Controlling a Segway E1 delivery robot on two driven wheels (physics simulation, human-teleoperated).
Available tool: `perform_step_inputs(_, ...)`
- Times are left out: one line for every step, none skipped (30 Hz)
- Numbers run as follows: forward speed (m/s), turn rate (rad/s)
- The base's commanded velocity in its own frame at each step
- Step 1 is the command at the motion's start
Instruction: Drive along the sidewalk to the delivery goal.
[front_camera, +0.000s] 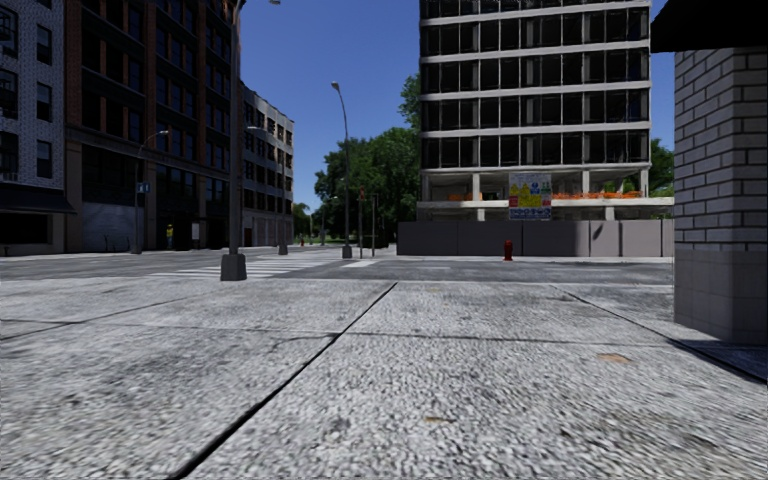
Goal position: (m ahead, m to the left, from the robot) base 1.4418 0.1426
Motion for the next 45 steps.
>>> perform_step_inputs(1.29, 0.00)
perform_step_inputs(1.29, 0.00)
perform_step_inputs(1.29, 0.00)
perform_step_inputs(1.29, 0.00)
perform_step_inputs(1.29, 0.00)
perform_step_inputs(1.28, 0.00)
perform_step_inputs(1.21, 0.00)
perform_step_inputs(1.21, 0.00)
perform_step_inputs(1.14, 0.00)
perform_step_inputs(1.11, 0.43)
perform_step_inputs(1.11, 0.56)
perform_step_inputs(1.11, 0.56)
perform_step_inputs(1.10, 0.60)
perform_step_inputs(1.10, 0.50)
perform_step_inputs(1.10, 0.50)
perform_step_inputs(1.10, 0.00)
perform_step_inputs(1.10, 0.00)
perform_step_inputs(1.10, 0.00)
perform_step_inputs(1.10, 0.00)
perform_step_inputs(1.10, 0.00)
perform_step_inputs(1.10, 0.00)
perform_step_inputs(1.10, 0.00)
perform_step_inputs(1.10, 0.00)
perform_step_inputs(1.10, 0.00)
perform_step_inputs(1.10, 0.00)
perform_step_inputs(1.10, 0.00)
perform_step_inputs(1.10, 0.00)
perform_step_inputs(1.10, 0.00)
perform_step_inputs(1.09, 0.00)
perform_step_inputs(1.09, 0.00)
perform_step_inputs(1.09, 0.00)
perform_step_inputs(0.47, 0.00)
perform_step_inputs(0.00, 0.00)
perform_step_inputs(0.00, 0.00)
perform_step_inputs(0.00, 0.00)
perform_step_inputs(0.00, 0.00)
perform_step_inputs(0.00, 0.00)
perform_step_inputs(0.00, 0.00)
perform_step_inputs(0.00, 0.00)
perform_step_inputs(0.00, 0.00)
perform_step_inputs(0.00, 0.00)
perform_step_inputs(0.00, 0.00)
perform_step_inputs(0.00, 0.00)
perform_step_inputs(0.00, 0.00)
perform_step_inputs(0.00, 0.00)
